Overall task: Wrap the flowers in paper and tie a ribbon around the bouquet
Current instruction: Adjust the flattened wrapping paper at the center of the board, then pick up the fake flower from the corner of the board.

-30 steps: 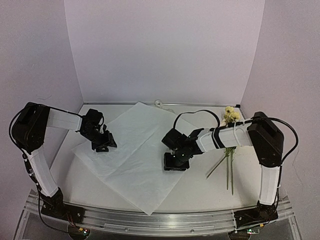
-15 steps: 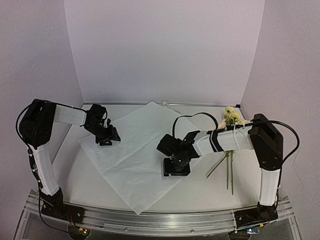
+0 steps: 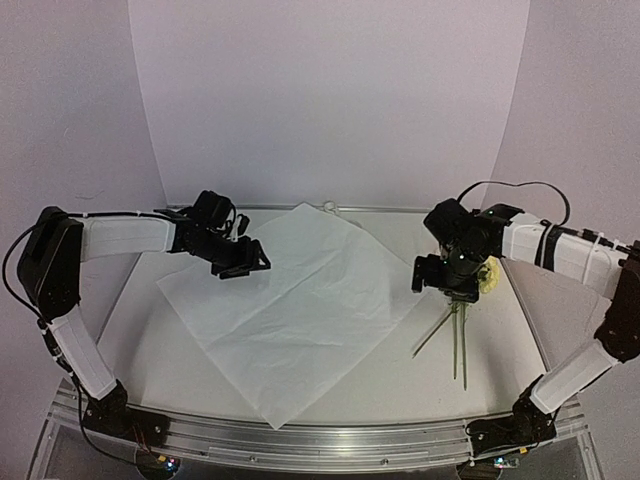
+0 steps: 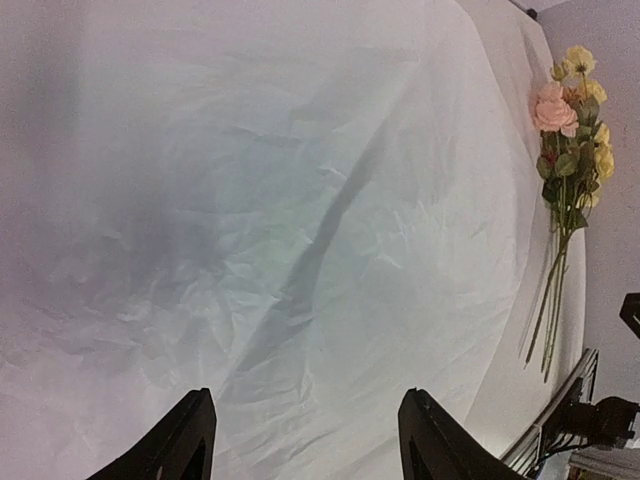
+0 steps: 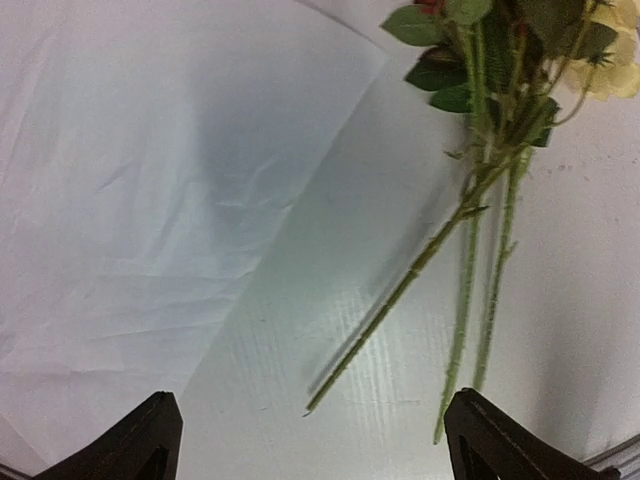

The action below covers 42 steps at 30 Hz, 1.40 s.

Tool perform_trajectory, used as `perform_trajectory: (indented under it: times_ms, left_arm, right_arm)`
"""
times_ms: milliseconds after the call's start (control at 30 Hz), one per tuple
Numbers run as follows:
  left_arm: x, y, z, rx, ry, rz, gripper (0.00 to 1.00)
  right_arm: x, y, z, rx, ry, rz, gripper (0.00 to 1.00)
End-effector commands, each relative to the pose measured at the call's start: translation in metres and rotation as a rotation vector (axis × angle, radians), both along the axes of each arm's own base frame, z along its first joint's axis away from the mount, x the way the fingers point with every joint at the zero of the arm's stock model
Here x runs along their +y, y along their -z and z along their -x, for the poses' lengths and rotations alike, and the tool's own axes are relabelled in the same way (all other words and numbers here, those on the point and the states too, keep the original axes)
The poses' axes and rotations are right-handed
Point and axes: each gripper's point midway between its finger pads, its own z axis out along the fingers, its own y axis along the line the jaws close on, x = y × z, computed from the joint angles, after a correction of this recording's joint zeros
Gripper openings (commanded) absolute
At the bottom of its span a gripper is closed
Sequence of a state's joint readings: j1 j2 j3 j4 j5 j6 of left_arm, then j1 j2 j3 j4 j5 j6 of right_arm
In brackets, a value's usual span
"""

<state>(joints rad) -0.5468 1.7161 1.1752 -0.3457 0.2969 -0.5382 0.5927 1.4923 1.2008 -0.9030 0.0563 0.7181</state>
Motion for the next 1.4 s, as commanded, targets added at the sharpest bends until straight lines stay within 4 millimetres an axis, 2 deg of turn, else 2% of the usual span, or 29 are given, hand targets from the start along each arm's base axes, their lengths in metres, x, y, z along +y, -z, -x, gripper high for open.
perform_trajectory:
  times_ms: [0,133,300,533,700,900,1067,1200,1300,1367]
  left_arm:
    - [-0.024,0.000,0.017,-0.007,0.042,0.013,0.65]
    - [-0.046,0.003,0.035,0.003,0.099,0.022,0.65]
    - [-0.056,0.003,0.046,0.010,0.127,0.035,0.65]
    - [-0.056,-0.004,0.051,0.005,0.137,0.042,0.64]
    - [-0.053,-0.006,0.053,0.005,0.134,0.038,0.64]
    - [-0.052,-0.009,0.055,0.007,0.132,0.038,0.64]
    - [-0.051,-0.010,0.057,0.011,0.132,0.041,0.64]
    - [-0.053,-0.011,0.056,0.016,0.133,0.046,0.64]
    - [-0.054,-0.011,0.055,0.018,0.131,0.051,0.64]
    - [-0.055,-0.008,0.056,0.028,0.134,0.052,0.64]
  right_arm:
    - [-0.043,0.006,0.014,0.099,0.013,0.057,0.98]
    - [-0.067,0.019,0.007,0.164,0.101,0.030,0.98]
    - [-0.087,0.039,-0.009,0.239,0.151,0.036,0.98]
    - [-0.096,0.072,-0.035,0.323,0.190,-0.019,0.96]
    - [-0.094,0.091,-0.052,0.356,0.214,-0.053,0.89]
    - [-0.095,0.107,-0.065,0.384,0.237,-0.065,0.75]
    - [-0.102,0.116,-0.066,0.411,0.275,-0.080,0.63]
    - [-0.100,0.123,-0.063,0.437,0.285,-0.095,0.52]
    - [-0.098,0.126,-0.063,0.443,0.290,-0.109,0.39]
    - [-0.098,0.126,-0.063,0.436,0.295,-0.107,0.25]
